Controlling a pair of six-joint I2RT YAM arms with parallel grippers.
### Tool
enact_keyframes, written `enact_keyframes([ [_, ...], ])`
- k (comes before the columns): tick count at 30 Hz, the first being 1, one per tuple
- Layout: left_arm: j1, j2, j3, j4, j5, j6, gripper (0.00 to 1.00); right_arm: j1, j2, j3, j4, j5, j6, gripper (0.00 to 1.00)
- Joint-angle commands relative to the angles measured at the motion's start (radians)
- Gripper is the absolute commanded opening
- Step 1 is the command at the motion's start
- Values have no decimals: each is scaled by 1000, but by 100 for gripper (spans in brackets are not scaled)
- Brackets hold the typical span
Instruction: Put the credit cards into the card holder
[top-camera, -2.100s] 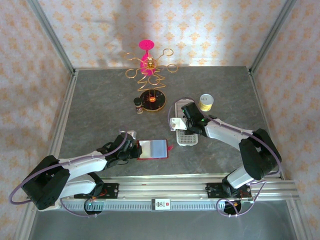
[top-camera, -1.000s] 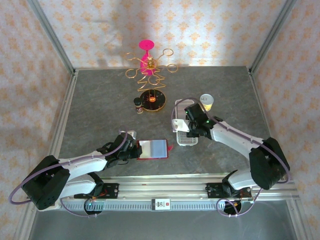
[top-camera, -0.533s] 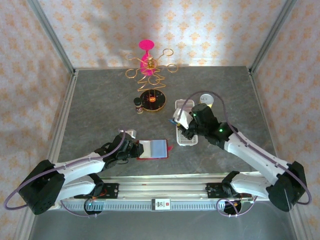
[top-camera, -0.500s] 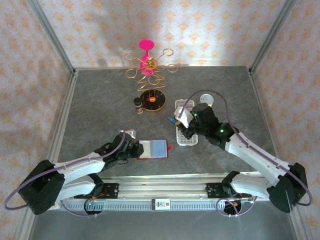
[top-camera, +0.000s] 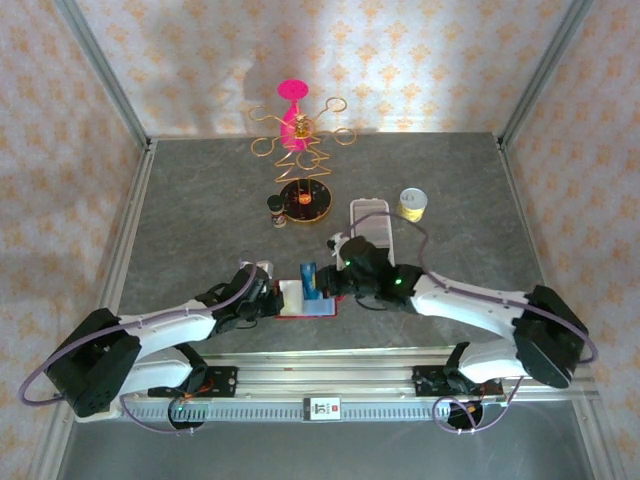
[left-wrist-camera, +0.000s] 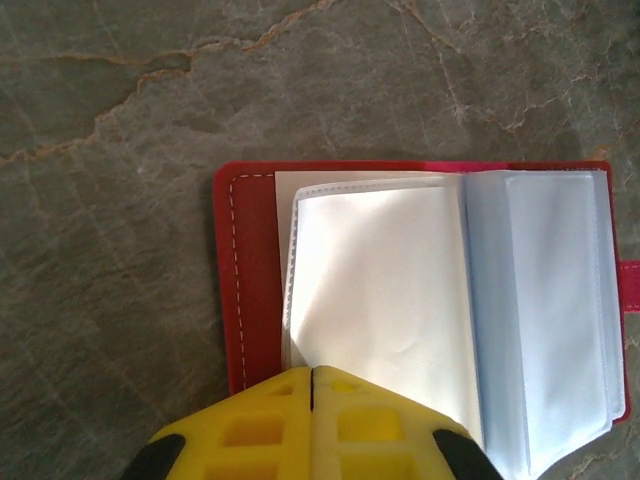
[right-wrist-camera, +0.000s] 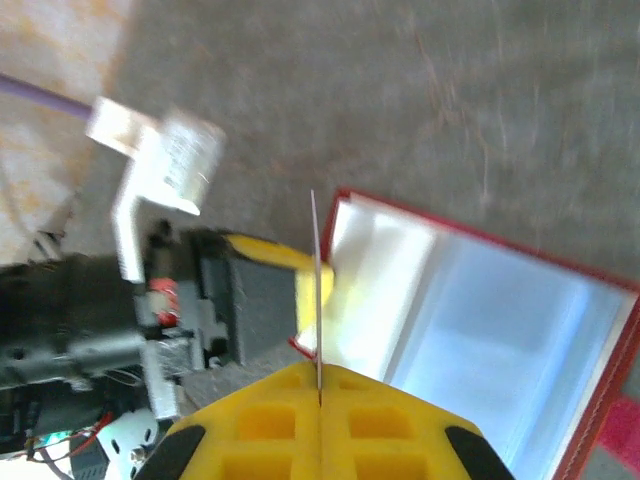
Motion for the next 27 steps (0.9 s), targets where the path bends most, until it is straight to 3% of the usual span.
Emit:
enact_keyframes([
  [1,-7,22,-1,-57,-39,7,2,38,55,-2,68,123,165,0],
  [9,-15,20,-9,-74,-47,4,0,62,136,-58,135,276,284,0],
  [27,-21,20,-10,-76,-48,0,0,69,214,-68,202,243,299,0],
])
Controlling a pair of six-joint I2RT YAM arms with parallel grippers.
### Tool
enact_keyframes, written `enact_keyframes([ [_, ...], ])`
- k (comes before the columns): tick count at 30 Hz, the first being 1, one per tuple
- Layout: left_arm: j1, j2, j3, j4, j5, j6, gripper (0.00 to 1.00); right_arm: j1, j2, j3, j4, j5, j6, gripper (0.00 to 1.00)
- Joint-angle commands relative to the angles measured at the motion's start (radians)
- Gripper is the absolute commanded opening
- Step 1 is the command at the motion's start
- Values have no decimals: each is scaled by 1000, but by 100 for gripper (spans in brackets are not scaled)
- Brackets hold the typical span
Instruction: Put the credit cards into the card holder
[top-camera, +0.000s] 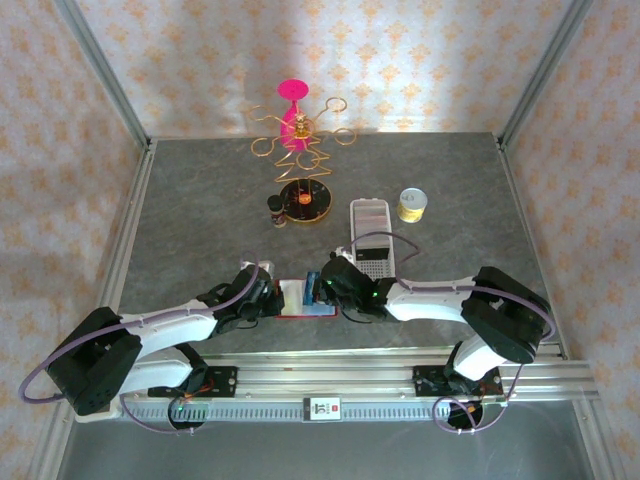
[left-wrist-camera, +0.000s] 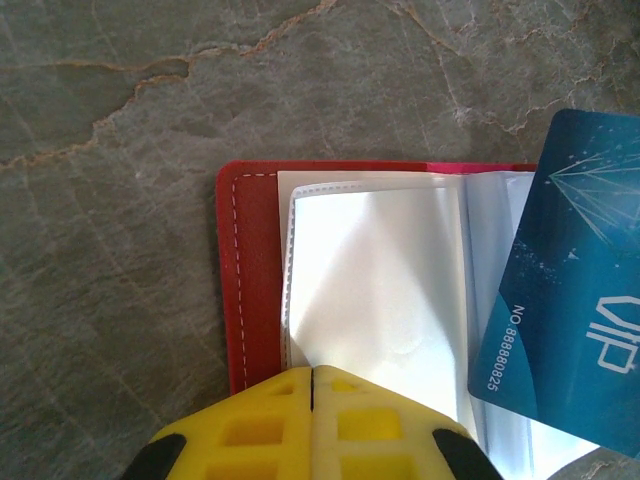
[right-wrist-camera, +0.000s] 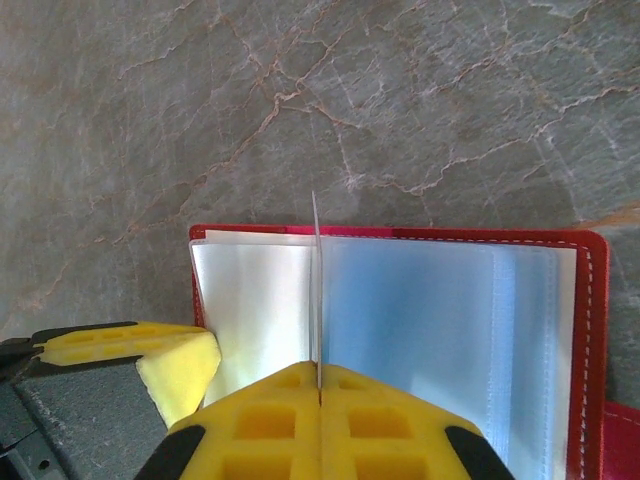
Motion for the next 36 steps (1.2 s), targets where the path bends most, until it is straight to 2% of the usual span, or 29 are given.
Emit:
enact_keyframes([
  [1,-8,18,-12,-75,-24,1,0,9,20,-9,22,12,20,0],
  [11,-7,22,-13,-73,-26,-1,0,15,-7,-39,39,-23,42,0],
  [16,-9,26,-13,-74,-26,-1,0,14,-50,-34,-37,65,31,0],
  [23,-10,23,-12,-75,-26,-3,0,18,-49,-20,-76,85,11,0],
  [36,-12,29,-12,-70,-24,-2,0,26,8,4,-31,13,12,0],
])
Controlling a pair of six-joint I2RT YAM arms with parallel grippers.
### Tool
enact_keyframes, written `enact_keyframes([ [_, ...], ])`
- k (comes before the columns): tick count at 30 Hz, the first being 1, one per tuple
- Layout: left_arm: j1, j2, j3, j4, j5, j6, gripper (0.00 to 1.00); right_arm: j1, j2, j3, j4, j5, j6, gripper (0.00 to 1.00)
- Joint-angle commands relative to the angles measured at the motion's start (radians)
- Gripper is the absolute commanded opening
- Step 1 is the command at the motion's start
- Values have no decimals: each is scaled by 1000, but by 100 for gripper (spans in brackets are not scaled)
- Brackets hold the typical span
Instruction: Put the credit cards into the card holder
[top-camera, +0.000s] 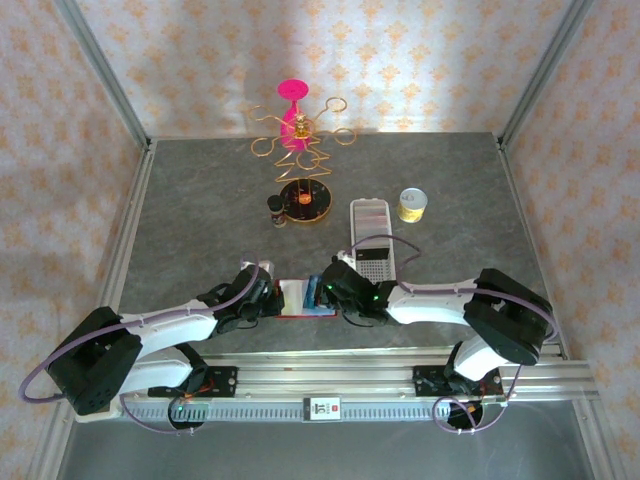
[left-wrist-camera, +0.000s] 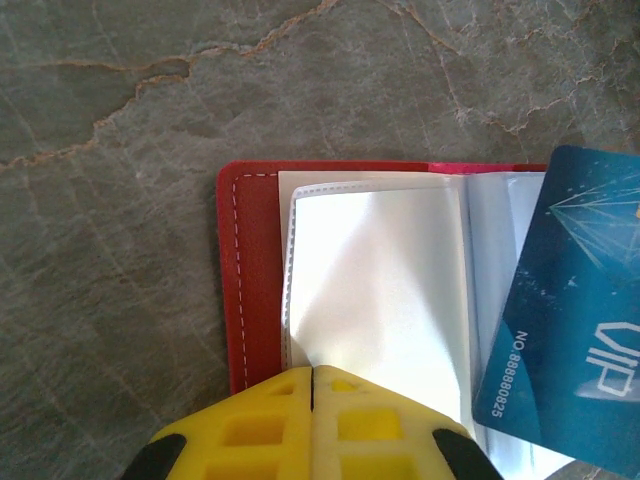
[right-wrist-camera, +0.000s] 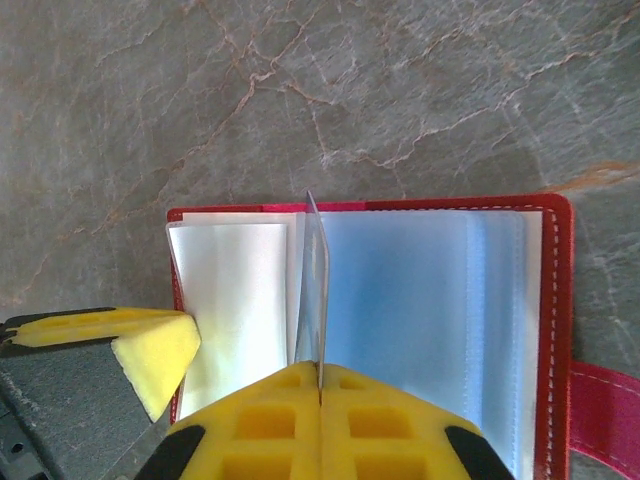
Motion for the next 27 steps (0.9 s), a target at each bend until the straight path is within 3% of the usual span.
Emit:
enact_keyframes([
  [1,-13,26,-12,-71,-22,-2,0,6,23,23,-8,-12,-7,0],
  [10,-13,27,-16,-66,-24,-2,0,8,25,6,24,-47,19,0],
  [19,-13,26,-22,-61,-22,-2,0,7,-5,51,-115,70,-26,0],
  [27,-15,18,-24,-63,-21,-4,0,12,4,83,-159,81,-53,0],
])
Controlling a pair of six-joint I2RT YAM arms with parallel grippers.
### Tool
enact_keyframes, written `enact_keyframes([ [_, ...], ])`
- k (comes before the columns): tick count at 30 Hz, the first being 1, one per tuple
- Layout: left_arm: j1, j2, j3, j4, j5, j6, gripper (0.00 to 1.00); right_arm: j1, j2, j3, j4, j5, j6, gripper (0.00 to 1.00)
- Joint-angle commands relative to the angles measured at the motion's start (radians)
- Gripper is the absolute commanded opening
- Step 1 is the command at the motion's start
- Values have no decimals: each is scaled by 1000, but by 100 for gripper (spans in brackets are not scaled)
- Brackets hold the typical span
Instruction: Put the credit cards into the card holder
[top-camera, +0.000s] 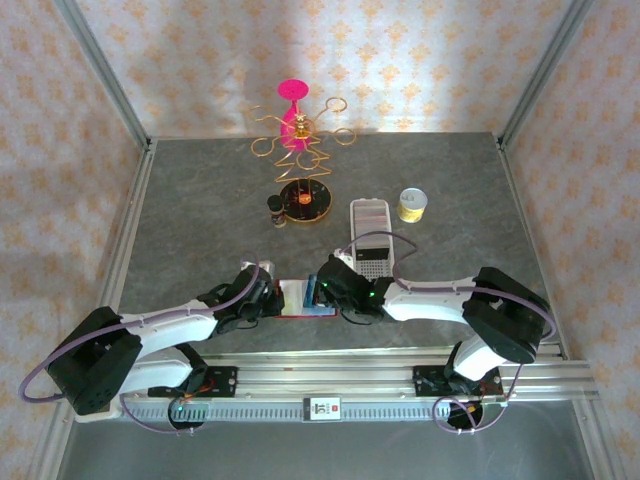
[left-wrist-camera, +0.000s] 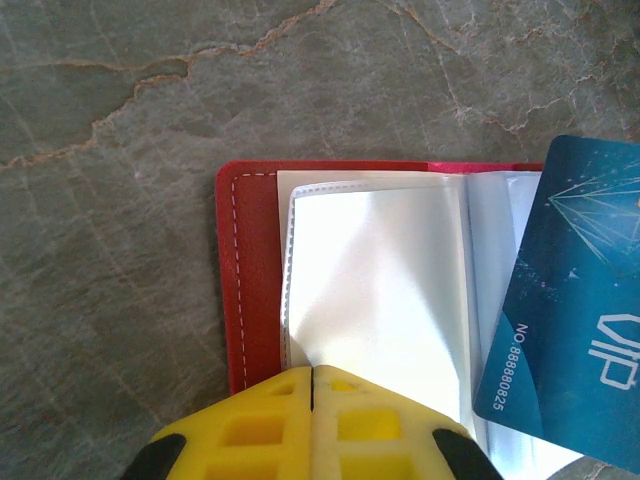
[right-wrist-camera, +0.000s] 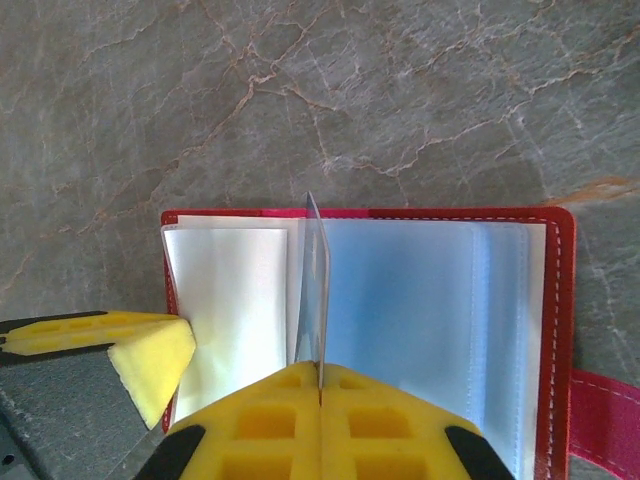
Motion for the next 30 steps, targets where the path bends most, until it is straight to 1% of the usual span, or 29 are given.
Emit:
enact_keyframes([
  [1,-8,18,-25,-62,-18,-4,0,11,-4,35,-79,62,-29,0],
  [10,-8,15,-27,-59,-17,-5,0,40,32,103,-138,99,-54,0],
  [16,-8,12,-28,-59,-14,-5,0,42,64,97,-119,74,-43,0],
  [30,-10,8,-27,-59,-14,-5,0,60,40,144,-188,147,-52,0],
])
